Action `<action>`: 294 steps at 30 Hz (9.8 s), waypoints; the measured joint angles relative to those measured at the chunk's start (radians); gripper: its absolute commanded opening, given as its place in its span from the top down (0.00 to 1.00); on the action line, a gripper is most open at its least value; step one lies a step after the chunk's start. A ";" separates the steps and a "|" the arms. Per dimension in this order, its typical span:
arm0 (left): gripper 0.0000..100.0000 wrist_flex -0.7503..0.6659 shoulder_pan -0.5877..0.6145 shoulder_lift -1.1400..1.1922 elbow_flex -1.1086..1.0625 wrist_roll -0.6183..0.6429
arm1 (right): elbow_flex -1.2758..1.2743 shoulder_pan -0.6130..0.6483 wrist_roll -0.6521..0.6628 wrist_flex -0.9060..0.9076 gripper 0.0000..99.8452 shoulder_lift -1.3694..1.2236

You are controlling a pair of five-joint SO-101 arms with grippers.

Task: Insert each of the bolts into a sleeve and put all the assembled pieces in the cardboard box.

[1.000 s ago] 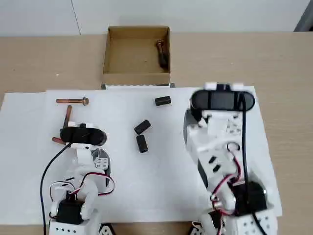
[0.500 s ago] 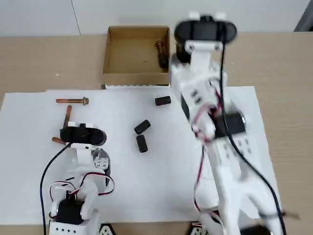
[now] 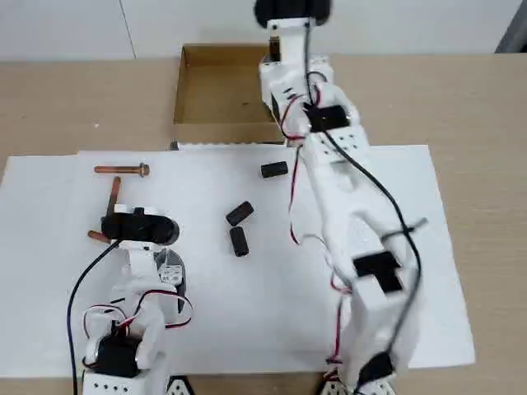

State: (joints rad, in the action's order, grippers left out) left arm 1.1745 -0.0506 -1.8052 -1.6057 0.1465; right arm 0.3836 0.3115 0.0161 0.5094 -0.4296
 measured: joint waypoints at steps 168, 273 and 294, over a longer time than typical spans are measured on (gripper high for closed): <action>0.99 0.000 0.325 0.000 0.000 -0.002 | -0.247 0.339 -0.189 1.096 1.00 0.428; 0.94 0.520 0.362 1.827 1.376 -1.510 | -1.306 -0.198 -0.327 0.904 1.00 1.625; 0.90 0.259 0.384 1.827 1.226 -1.510 | -1.306 -0.198 -0.275 0.865 1.00 1.625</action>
State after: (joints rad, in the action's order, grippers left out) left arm 1.4339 0.3330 0.0222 -0.3798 -1.3633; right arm -0.9221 0.1135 -0.2585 1.3748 1.1953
